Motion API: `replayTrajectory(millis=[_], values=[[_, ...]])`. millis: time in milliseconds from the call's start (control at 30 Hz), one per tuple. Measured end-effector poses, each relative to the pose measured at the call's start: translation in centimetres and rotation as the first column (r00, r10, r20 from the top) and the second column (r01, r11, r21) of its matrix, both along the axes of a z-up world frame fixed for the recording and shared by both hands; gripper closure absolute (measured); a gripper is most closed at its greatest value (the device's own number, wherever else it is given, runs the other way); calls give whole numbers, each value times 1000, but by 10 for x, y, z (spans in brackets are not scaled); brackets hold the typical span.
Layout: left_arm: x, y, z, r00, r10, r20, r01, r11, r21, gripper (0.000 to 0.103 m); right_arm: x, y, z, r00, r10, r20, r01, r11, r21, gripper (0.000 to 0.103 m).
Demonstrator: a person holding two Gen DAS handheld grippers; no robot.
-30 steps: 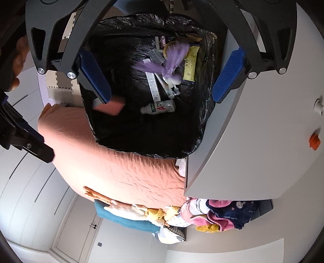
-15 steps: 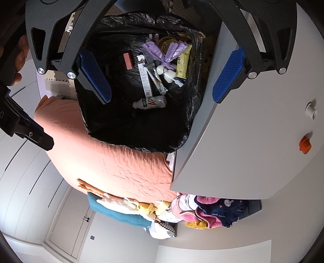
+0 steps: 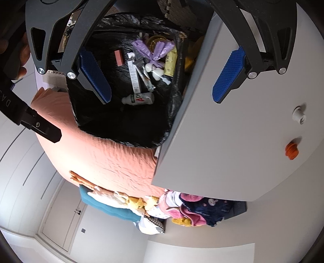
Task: Collect trash
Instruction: 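Move both tools back to the table toward the white cup and orange cap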
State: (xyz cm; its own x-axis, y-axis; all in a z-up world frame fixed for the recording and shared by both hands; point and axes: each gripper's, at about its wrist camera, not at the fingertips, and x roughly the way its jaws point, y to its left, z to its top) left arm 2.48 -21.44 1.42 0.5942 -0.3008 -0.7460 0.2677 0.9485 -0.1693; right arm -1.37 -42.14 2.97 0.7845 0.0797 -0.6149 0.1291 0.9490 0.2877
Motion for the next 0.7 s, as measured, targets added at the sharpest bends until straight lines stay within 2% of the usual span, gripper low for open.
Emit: replayTrajectory(millis=[300, 700], values=[[3, 40, 0, 997, 76, 3, -76, 997, -16, 6, 20, 46, -4, 995, 94, -20, -94, 995, -12, 28], [4, 95, 2, 981, 191, 32, -191, 981, 12, 6, 42, 97, -2, 984, 180, -3, -180, 984, 2, 28]])
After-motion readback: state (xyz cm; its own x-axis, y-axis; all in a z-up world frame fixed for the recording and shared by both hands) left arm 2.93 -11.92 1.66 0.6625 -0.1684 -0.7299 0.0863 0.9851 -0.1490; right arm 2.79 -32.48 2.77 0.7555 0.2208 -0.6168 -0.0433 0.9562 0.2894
